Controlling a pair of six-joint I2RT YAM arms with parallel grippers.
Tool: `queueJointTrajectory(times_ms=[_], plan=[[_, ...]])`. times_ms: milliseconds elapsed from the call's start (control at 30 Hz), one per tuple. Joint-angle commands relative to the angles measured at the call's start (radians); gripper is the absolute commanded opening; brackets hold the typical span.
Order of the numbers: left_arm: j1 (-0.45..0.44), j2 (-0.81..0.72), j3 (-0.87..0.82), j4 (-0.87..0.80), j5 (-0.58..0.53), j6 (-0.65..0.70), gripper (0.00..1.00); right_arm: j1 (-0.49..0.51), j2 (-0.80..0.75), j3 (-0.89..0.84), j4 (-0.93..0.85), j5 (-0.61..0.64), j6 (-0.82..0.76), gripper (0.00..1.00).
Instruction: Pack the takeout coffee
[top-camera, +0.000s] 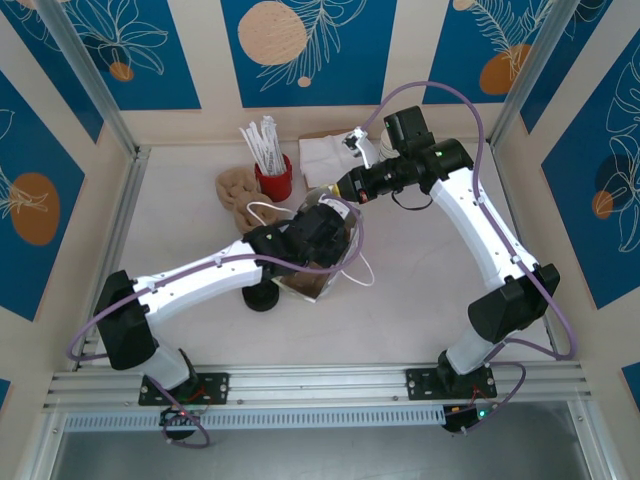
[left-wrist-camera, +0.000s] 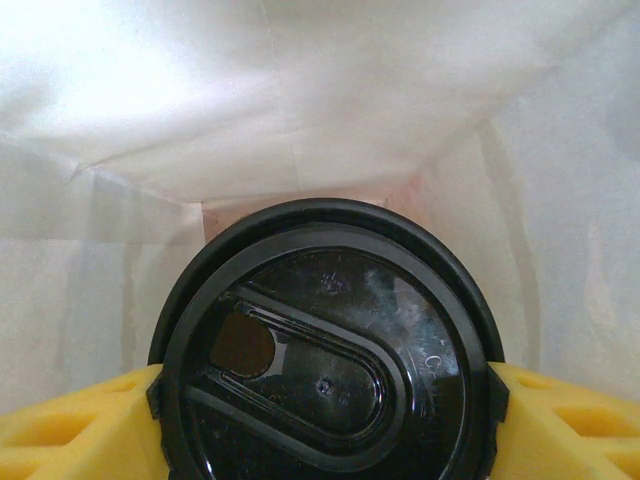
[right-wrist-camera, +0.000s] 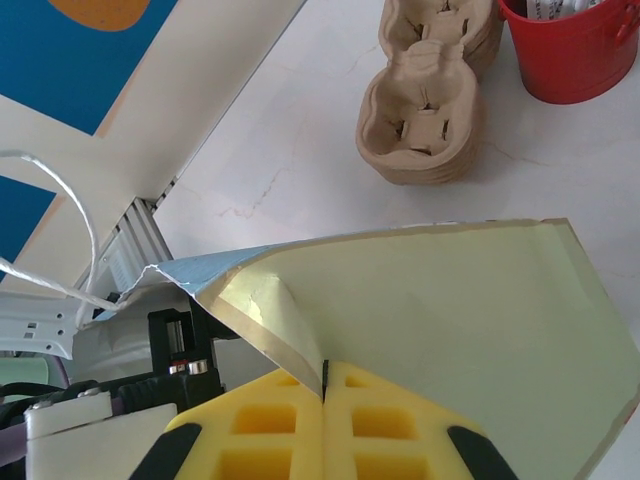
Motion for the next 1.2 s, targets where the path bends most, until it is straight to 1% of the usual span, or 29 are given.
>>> queueJointTrajectory(times_ms=[0,300,533,1167], plan=[[-0.006,-0.02,-0.016,0.053,-0.021,0.018,0.73,-0.002,-0.005,-0.001,-0.022,-0.081,0.02,0.01],[-0.007,-0.038,-0.034,0.084,-0.048,0.018,0.73,-0.012,0.011,0.01,-0.03,-0.112,0.045,0.01],[-0.006,-0.022,-0.04,0.089,-0.046,0.015,0.73,-0.031,0.018,0.012,-0.025,-0.141,0.062,0.01],[-0.003,0.046,0.03,-0.034,-0.042,-0.038,0.74,-0.037,0.026,0.014,-0.026,-0.147,0.063,0.01]])
